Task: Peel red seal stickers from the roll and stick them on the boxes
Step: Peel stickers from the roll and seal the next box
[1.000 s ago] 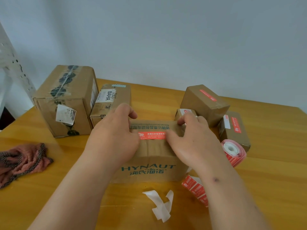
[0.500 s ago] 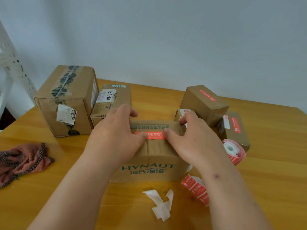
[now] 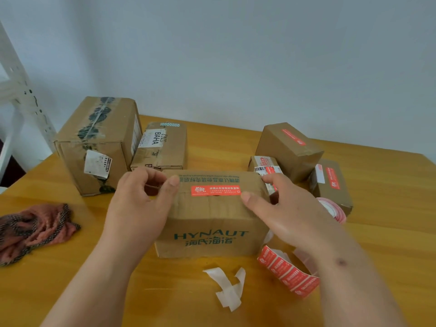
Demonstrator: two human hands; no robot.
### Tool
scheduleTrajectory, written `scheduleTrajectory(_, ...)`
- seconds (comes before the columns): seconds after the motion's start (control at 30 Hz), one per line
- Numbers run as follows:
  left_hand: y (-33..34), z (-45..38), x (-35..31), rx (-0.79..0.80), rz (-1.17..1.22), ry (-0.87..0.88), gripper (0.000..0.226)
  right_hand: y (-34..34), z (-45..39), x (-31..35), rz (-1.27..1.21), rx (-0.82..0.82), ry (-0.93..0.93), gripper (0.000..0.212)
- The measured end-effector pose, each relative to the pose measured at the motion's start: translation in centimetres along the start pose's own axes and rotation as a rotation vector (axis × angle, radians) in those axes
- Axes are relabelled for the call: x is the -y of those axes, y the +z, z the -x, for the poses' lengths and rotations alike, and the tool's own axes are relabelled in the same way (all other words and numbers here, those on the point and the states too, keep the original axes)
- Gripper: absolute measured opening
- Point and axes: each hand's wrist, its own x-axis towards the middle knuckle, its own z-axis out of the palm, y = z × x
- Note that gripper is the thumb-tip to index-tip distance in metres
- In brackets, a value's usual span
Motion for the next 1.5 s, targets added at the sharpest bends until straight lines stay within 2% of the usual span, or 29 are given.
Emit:
scheduleTrajectory(0.13,-0.1,0.4,-0.4,0.077,0.001,-0.019,0.032,-0.4,0.5,-0.2,-0.038,0.122,-0.058,0.073)
scheduleTrajectory(0.23,-0.7,0.6,-1.0,0.131,0.114,-0.046,0.035,-0.8,0.9,-0.3,-0.104,0.151,-0.081,0.084)
scheduleTrajectory(0.3,-1.3,0.6,-1.1,0.177,0.240,-0.054,0.038,-0.9,1.0,-0.5,-0.134,0.085,-0.097,0.078)
scheduleTrajectory(0.47,-2.6,0.2,-1.4,0.220,0.419,-0.044,0.044,-1.2,1.1,-0.2,-0.316,-0.219,-0.063,0.037)
scheduleTrajectory(0.57,-2.9,-0.5,-1.5,0.126,0.478,-0.075,0.034,-1.4,1.1,0.2,-0.482,-0.330,-0.015,0.037)
scheduleTrajectory(0.63,-2.8,-1.2,-1.5,0.031,0.424,-0.098,0.026,-1.4,1.3,0.2,-0.675,-0.289,0.000,0.034)
scheduleTrajectory(0.73,-2.4,-1.7,-1.7,-0.014,0.372,-0.147,0.022,-1.9,1.9,-0.2,-0.853,-0.046,-0.092,0.036)
scheduleTrajectory(0.83,-2.1,-1.8,-1.6,-0.014,0.379,-0.188,0.019,-1.9,2.0,-0.8,-0.765,0.117,-0.145,0.046)
scheduleTrajectory(1.0,-1.5,-1.5,-2.0,0.001,0.413,-0.164,0.010,-1.2,1.4,-1.3,-0.739,0.086,-0.115,0.039)
scheduleTrajectory(1.1,-1.3,-0.9,-2.4,-0.012,0.408,-0.122,0.018,-1.1,1.0,-1.4,-0.697,0.074,-0.109,0.045)
scheduleTrajectory(1.2,-1.3,0.2,-3.3,-0.042,0.310,-0.004,0.040,-1.0,0.3,-1.4,-0.589,0.005,-0.115,0.055)
scheduleTrajectory(1.27,-1.2,1.1,-3.9,-0.067,0.232,0.119,0.046,-1.0,-0.3,-1.3,-0.509,-0.057,-0.128,0.064)
scheduleTrajectory(1.43,0.8,2.4,-3.6,-0.159,0.124,0.374,0.032,-0.9,-3.0,-0.4,-0.294,-0.244,-0.142,0.061)
scheduleTrajectory(1.5,2.2,2.5,-2.7,-0.138,0.090,0.404,0.029,-0.6,-4.3,-0.1,-0.133,-0.284,-0.110,0.075)
